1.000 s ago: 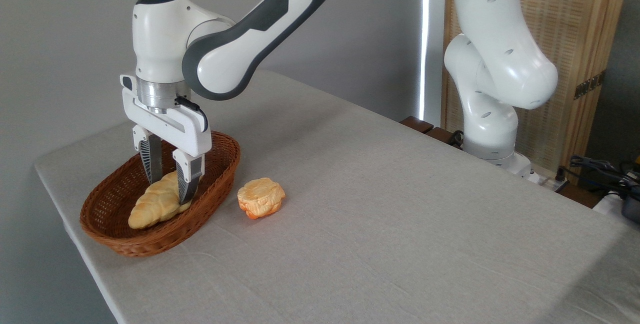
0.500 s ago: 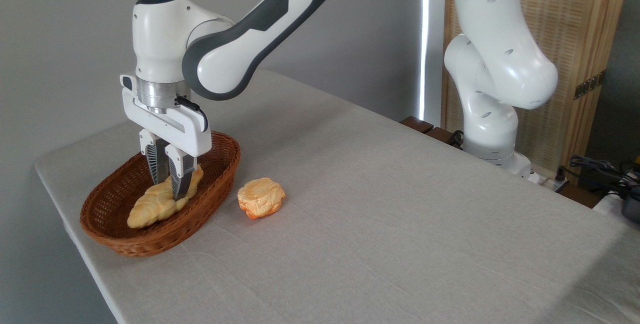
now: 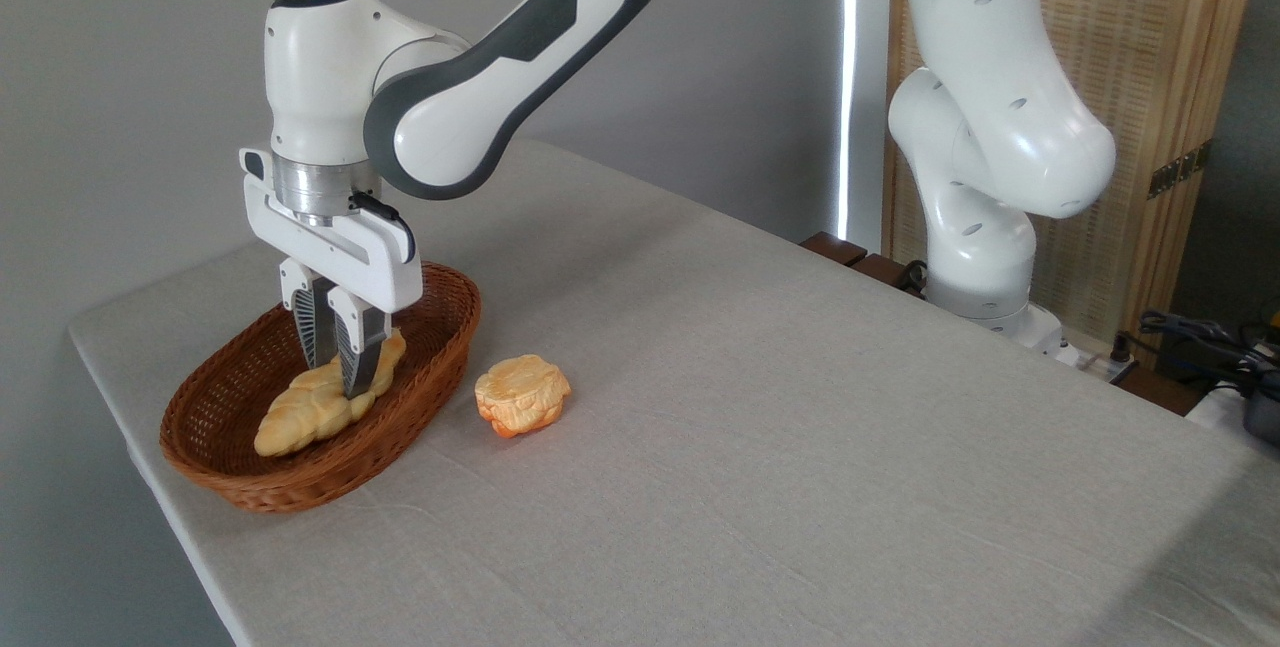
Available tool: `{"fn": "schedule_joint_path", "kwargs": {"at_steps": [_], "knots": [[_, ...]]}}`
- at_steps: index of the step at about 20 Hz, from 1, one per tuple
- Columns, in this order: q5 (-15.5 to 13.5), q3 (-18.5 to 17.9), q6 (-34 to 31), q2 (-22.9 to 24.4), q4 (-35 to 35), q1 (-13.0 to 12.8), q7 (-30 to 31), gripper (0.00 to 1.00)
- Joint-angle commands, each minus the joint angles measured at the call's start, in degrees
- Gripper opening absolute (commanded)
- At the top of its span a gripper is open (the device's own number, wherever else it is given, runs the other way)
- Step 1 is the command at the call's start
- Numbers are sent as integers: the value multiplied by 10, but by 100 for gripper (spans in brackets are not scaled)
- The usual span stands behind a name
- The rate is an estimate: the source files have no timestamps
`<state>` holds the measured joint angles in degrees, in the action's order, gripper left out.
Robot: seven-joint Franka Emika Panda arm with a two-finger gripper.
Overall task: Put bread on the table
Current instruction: 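Close the gripper on the middle of the croissant roll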
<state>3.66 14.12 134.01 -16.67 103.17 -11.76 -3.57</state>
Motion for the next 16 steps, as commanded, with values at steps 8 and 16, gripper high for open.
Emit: {"fn": "schedule_joint_path", "kwargs": {"at_steps": [8,16], "knots": [[6,-2,14,-3,-3,-1,7,27],[6,-2,14,-1,-3,-1,6,20]]}}
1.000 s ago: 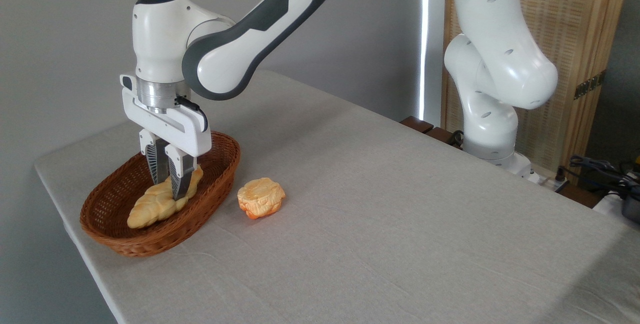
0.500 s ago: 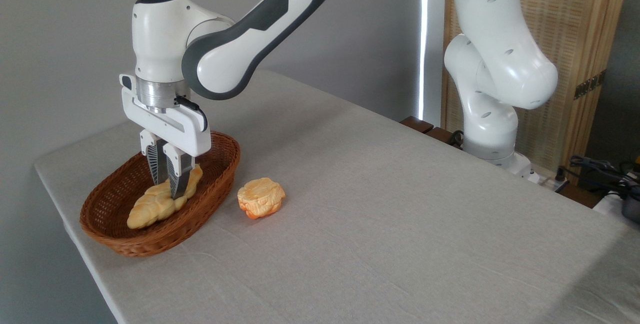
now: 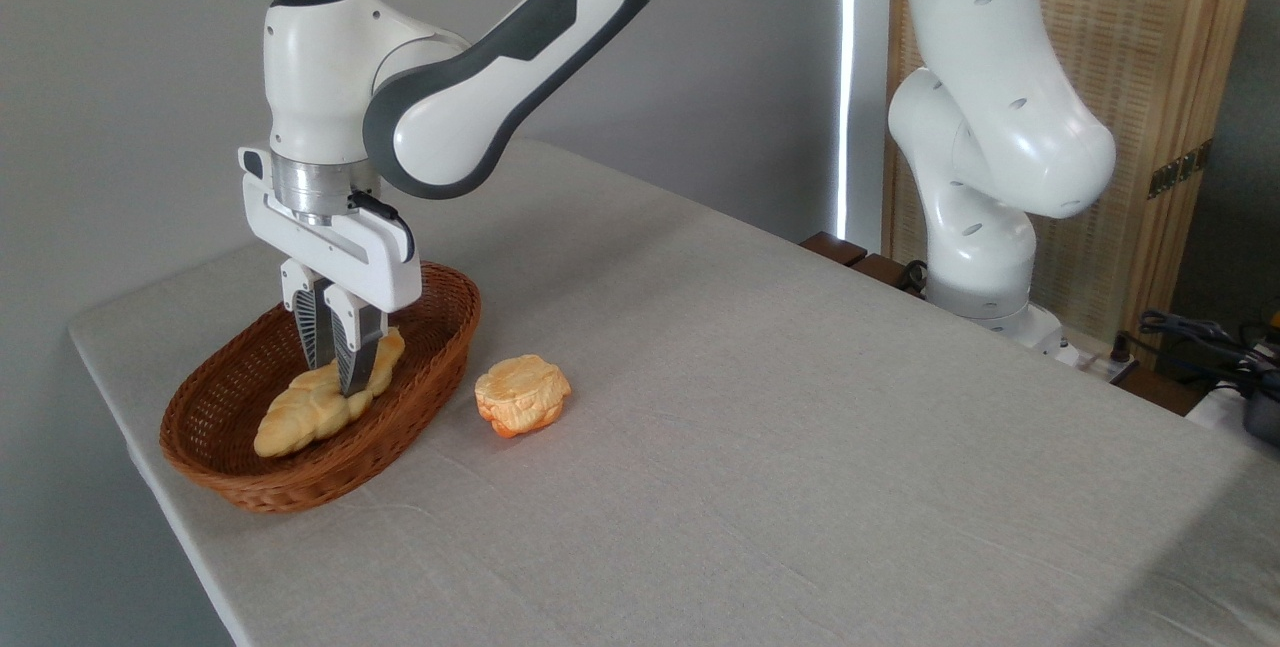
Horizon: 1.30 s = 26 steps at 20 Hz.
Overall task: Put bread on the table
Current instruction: 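Lift the croissant roll up out of the wicker basket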
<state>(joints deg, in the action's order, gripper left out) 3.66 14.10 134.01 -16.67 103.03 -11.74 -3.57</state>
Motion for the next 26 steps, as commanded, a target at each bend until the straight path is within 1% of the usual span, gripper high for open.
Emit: {"fn": "schedule_joint_path", "kwargs": {"at_steps": [1,11,16,18,19,24,26], "knots": [[6,-2,14,-1,-2,-1,6,19],[3,-2,14,4,-5,0,8,19],[-1,-1,8,27,-6,1,9,20],[-19,-2,6,39,-5,0,9,20],[-22,-2,0,46,-5,0,8,20],[-23,-5,-26,74,-5,1,7,20],[-23,-9,-56,94,-4,1,1,21]]}}
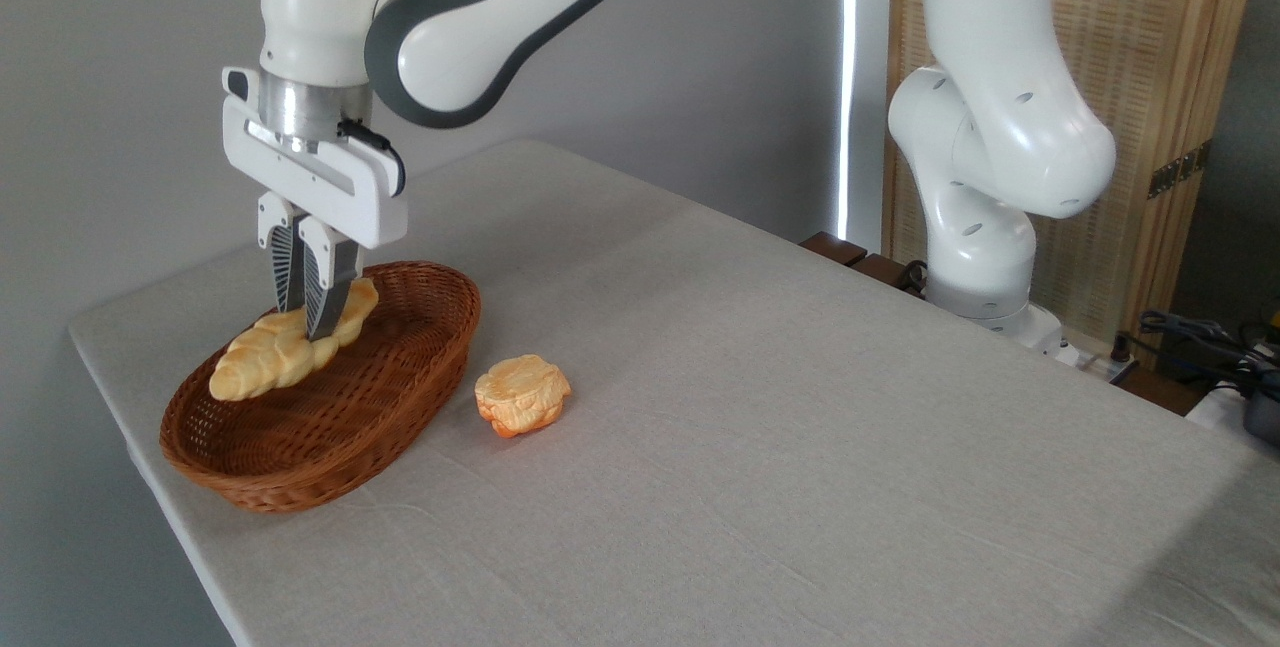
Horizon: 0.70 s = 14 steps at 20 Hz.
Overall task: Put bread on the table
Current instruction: 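Lift the croissant roll up out of the wicker basket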
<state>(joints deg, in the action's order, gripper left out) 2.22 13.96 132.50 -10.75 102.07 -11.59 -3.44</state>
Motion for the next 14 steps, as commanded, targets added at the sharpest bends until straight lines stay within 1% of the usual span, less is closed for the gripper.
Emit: {"fn": "schedule_joint_path", "kwargs": {"at_steps": [1,4,6,9,12,14], "knots": [[-8,-9,-58,45,7,1,-2,21],[-8,-11,-115,77,9,6,-13,21],[-8,-27,-155,99,13,8,-28,21],[-8,-46,-223,131,34,8,-88,22],[-9,-78,-249,180,78,9,-160,26],[-9,-96,-269,198,100,9,-204,26]]}}
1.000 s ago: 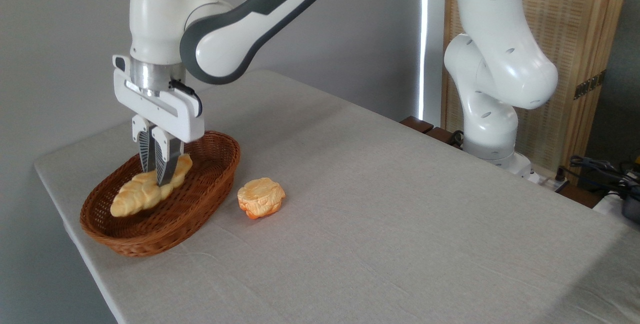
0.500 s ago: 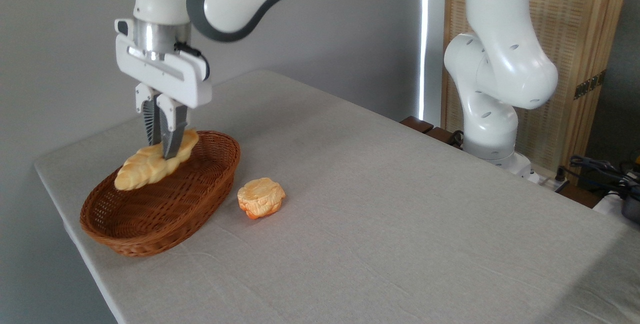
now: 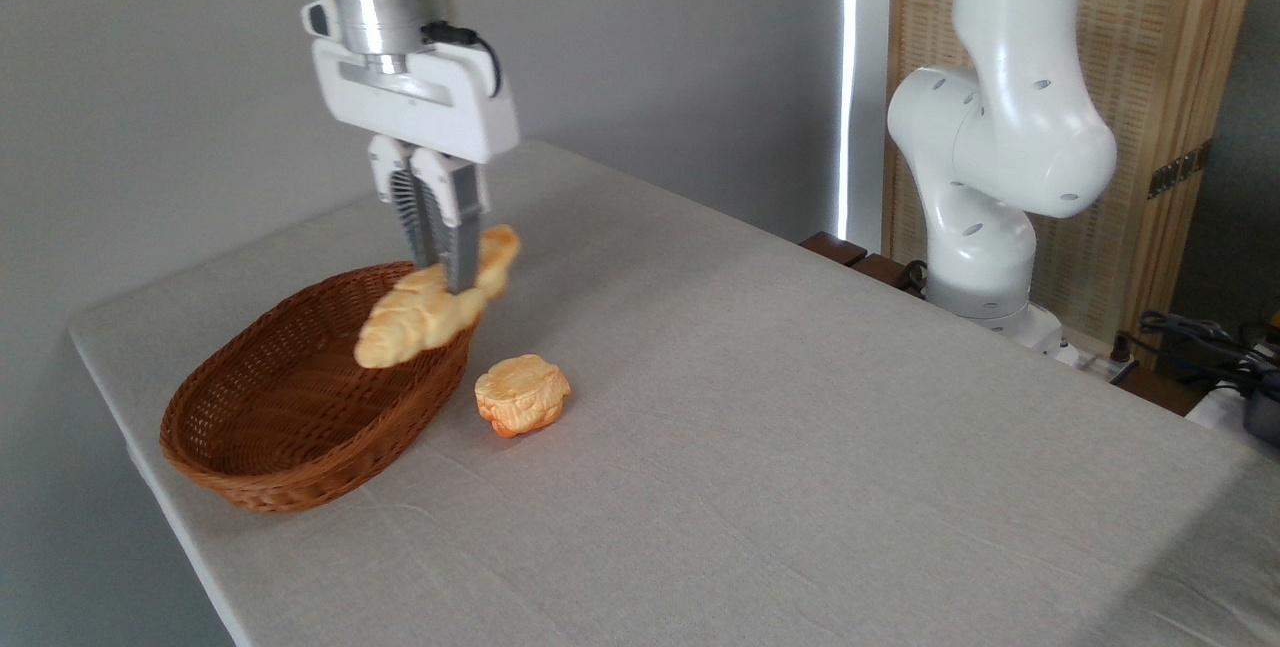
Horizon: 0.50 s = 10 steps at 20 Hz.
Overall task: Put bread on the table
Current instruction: 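Carry the croissant roll beside the round bun and lower it onto the table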
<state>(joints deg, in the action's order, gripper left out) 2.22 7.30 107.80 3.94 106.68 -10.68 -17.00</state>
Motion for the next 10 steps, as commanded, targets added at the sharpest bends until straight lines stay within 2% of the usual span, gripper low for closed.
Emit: {"fn": "schedule_joint_path", "kwargs": {"at_steps": [1,4,6,7,8,9,10], "knots": [[-9,-38,-30,59,66,0,-86,27],[-2,-59,-34,70,110,0,-120,36],[3,-83,-25,67,121,0,-141,38],[4,-98,-25,65,124,0,-152,42],[4,-112,-23,63,126,0,-163,58],[4,-120,-21,60,126,0,-167,80],[4,-122,-18,56,126,0,-168,93]]}}
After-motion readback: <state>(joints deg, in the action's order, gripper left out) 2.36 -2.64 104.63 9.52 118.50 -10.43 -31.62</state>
